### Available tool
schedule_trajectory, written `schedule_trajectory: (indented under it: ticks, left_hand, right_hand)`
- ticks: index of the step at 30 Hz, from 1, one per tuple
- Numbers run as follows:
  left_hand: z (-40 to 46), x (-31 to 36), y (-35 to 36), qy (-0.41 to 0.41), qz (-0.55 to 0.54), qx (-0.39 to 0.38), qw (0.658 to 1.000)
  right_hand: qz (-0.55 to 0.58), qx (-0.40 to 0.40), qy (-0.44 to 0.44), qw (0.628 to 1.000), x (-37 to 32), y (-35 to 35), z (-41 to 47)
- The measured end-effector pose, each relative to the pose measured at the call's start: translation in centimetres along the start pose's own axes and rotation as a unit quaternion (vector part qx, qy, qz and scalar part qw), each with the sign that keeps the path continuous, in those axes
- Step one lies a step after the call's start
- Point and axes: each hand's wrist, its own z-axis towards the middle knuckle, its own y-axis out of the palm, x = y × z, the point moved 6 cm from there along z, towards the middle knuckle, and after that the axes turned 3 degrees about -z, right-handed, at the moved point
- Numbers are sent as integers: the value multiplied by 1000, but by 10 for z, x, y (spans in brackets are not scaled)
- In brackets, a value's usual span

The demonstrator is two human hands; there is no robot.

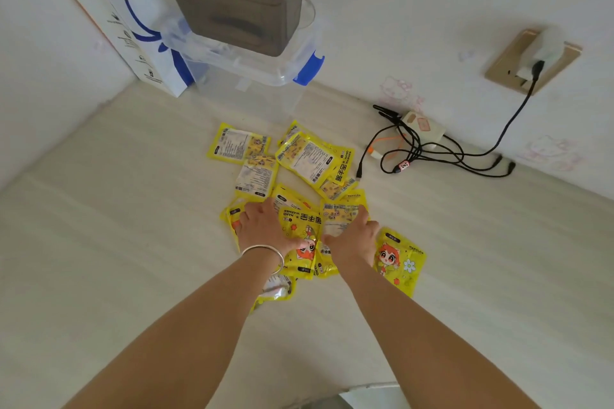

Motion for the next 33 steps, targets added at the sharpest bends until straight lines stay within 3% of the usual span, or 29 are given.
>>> schedule_trajectory:
  ticks: [7, 12, 16, 20, 25, 29, 33]
  left_hand:
    - [0, -6, 0, -61, -14, -7, 998]
    - [-5, -15, 2, -124, -107, 1, 986]
    - [-10, -16, 3, -142, -136, -8, 980]
    - [-12, -14, 4, -128, -114, -48, 984]
    - [-19, -12, 5, -99, -155, -40, 982]
    - [-29, -7, 9, -107, -253, -46, 960]
    - [-34, -8, 10, -112, -263, -58, 957]
  right_hand:
    - [151, -1, 37, 988, 8, -2, -5]
    - [7, -58, 18, 998, 6, 3, -15]
    - [-144, -9, -38, 989, 2, 8, -24]
    - [-154, 3, -38, 987, 2, 10, -28]
    - [-142, -4, -25, 990, 0, 12, -31]
    - [-87, -5, -3, 996, 8, 19, -39]
    - [-153, 0, -5, 988, 19, 20, -47]
